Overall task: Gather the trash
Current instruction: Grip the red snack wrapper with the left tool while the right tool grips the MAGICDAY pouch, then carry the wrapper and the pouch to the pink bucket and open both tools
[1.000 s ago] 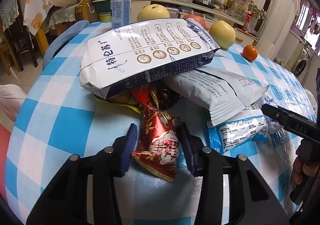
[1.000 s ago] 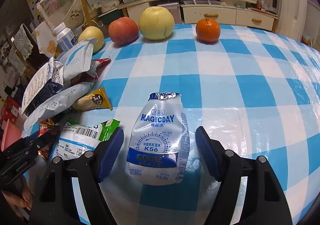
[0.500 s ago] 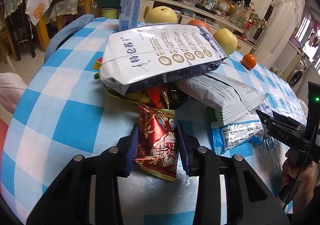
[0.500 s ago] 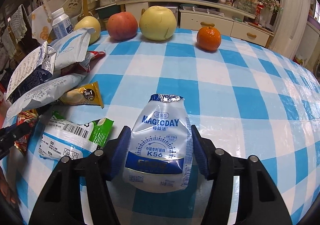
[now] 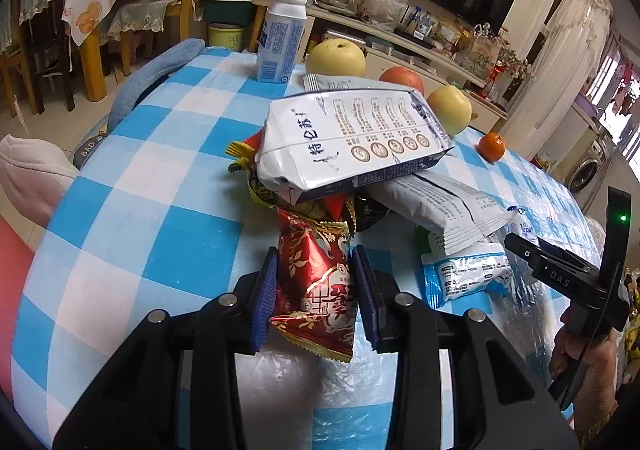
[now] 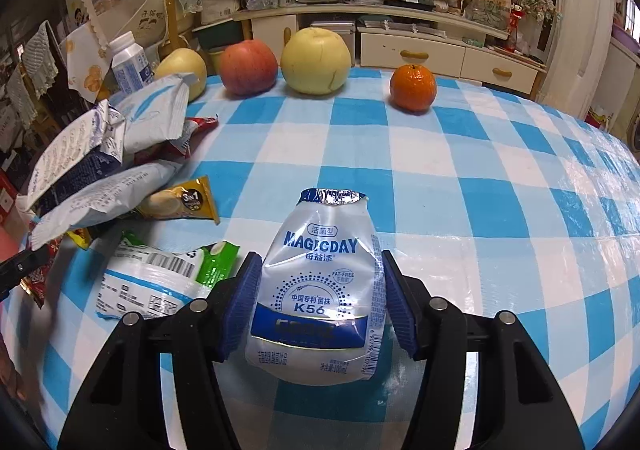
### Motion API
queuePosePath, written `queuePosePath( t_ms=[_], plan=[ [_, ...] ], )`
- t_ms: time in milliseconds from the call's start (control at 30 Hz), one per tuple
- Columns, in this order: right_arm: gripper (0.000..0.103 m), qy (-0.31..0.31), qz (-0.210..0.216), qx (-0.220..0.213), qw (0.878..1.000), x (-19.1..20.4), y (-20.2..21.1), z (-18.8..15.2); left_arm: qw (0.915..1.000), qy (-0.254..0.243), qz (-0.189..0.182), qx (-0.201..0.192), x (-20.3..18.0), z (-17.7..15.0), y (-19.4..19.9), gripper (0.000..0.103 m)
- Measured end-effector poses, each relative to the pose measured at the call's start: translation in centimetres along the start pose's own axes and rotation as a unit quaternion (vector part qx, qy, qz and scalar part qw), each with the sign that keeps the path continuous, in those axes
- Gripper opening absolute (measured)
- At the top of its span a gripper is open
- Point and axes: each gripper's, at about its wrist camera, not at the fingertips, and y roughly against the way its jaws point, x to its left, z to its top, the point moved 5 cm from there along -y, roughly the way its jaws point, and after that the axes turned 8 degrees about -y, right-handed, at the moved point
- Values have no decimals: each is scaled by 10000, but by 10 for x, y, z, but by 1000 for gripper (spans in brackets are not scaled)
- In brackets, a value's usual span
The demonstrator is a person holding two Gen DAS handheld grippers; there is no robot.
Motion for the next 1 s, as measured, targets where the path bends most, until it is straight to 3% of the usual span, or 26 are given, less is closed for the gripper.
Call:
queuePosePath(
  t_ms=[433,1000],
  plan=[
    [60,-322,592,-217,9975,12,34,0,9987,210,168,-442,26,11,35,38],
    [60,-181,1866,-257,9819,103,88,-17,9938,568,283,-912,62,19,73,38]
  ],
)
